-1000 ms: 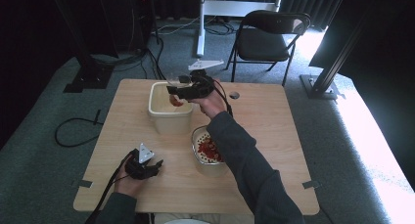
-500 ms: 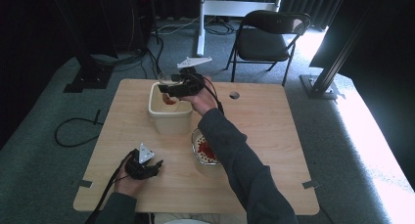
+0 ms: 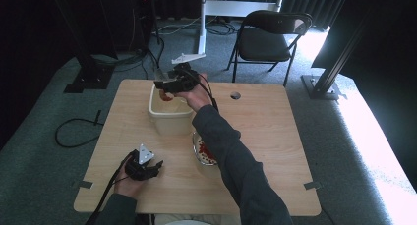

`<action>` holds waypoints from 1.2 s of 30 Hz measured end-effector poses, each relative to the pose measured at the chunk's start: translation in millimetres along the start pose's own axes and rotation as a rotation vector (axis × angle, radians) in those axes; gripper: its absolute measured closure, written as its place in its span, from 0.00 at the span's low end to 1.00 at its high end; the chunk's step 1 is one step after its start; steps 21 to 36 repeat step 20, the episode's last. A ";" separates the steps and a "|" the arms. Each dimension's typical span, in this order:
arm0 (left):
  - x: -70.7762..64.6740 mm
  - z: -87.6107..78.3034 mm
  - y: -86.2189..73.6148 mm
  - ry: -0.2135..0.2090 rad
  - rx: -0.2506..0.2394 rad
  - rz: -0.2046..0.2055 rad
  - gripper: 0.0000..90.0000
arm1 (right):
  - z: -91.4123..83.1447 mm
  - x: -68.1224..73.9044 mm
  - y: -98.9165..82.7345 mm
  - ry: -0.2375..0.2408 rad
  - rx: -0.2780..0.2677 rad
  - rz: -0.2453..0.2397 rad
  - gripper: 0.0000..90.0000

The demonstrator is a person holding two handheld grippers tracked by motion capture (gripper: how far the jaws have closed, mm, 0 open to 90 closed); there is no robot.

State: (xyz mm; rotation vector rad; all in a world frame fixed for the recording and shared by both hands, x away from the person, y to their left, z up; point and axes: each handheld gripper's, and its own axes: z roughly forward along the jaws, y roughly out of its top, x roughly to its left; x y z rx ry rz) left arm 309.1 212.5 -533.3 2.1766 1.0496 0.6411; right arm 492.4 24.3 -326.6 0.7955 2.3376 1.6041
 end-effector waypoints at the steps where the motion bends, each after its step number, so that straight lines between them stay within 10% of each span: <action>1: 0.0 -0.1 -0.2 0.001 0.000 0.000 0.46 | 1.8 -0.4 0.7 0.001 -0.013 0.013 0.23; 4: 0.3 -0.8 -0.9 0.003 0.002 -0.001 0.46 | 5.5 -4.6 2.7 0.062 -0.046 0.076 0.15; 20: 0.5 -0.2 -2.3 0.015 0.008 -0.003 0.46 | -37.4 -27.6 -5.8 -0.039 -0.046 0.067 0.21; 36: 0.5 -0.2 -2.3 0.015 0.008 -0.003 0.46 | -37.4 -27.6 -5.8 -0.039 -0.046 0.067 0.21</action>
